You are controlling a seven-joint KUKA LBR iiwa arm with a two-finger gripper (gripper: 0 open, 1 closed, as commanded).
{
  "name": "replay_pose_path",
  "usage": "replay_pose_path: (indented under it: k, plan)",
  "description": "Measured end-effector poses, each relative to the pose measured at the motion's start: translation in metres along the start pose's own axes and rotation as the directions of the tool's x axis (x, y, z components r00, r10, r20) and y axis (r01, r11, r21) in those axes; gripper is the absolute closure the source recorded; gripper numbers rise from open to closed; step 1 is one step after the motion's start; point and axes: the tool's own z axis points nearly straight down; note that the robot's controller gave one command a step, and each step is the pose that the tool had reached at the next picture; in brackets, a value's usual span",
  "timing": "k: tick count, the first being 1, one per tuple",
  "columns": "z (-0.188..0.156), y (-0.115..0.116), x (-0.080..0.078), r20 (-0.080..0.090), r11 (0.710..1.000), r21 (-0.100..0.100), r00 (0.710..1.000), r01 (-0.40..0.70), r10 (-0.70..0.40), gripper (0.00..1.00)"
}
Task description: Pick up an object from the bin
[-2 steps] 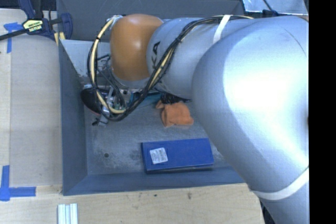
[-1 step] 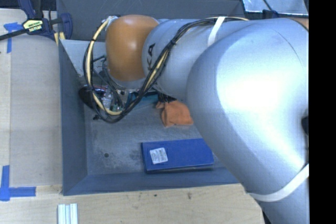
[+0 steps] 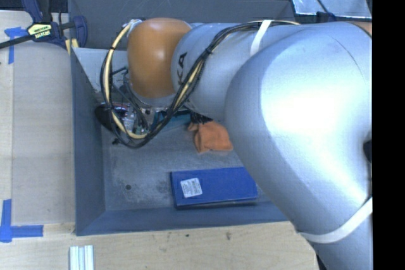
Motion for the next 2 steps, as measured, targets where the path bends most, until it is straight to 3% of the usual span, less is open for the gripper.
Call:
replay_pose_path:
  k: [2]
  plan:
    - [-0.0011, -0.0002, 0.0000, -0.001, 1.000, -0.001, 1.000, -0.001, 0.001, 1.00]
